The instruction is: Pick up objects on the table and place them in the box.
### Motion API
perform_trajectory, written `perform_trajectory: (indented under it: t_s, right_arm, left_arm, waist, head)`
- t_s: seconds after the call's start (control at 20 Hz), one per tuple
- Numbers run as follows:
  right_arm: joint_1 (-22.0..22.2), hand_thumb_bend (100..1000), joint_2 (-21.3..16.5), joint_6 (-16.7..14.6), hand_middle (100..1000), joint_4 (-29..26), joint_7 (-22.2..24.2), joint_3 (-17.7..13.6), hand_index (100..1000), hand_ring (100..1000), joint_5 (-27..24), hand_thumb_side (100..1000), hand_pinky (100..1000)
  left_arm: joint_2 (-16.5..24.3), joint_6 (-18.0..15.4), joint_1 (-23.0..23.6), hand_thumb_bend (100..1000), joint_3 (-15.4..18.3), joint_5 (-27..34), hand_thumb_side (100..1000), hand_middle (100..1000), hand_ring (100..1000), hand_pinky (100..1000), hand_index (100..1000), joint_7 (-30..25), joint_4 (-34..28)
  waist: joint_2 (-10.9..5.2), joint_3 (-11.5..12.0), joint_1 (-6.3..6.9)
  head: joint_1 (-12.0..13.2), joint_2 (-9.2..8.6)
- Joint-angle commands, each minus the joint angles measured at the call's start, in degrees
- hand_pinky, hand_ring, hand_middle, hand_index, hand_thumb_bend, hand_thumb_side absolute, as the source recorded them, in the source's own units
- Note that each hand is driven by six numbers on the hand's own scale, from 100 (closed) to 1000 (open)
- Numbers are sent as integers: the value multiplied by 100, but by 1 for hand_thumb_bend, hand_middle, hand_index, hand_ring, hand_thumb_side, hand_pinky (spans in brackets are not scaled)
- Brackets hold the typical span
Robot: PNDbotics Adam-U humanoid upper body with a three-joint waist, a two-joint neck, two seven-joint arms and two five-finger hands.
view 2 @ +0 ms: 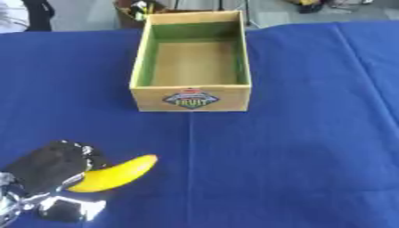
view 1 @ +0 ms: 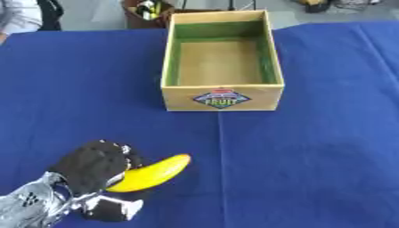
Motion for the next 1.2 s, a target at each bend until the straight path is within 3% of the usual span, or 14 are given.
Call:
perform_trajectory:
  t_s: [0.05,0.8,1.2]
  right_arm:
    - [-16,100,-67,19,536,-95,-5,-9,719,624,-42,838,705]
    - [16,100,-87,28,537,-95,-30,-28,717,625,-41,832,705]
    - [36,100,-103,32,537,-95,-45,-31,717,625,-41,828,705]
  left_arm:
    - [118,0,-67,100,123,35,566,429,436,321,625,89,-76]
    - [462,-237,-166,100,299,154,555,396,411,289,586,449,-76]
    - [672,-455,-462,100,463,166,547,389,404,279,580,664,-76]
  waist:
    - [-118,13,-6]
    - [-166,17,44]
    - [-196,-3,68]
  head:
    - [-12,-61]
    - [-52,-44]
    - [-59,-22]
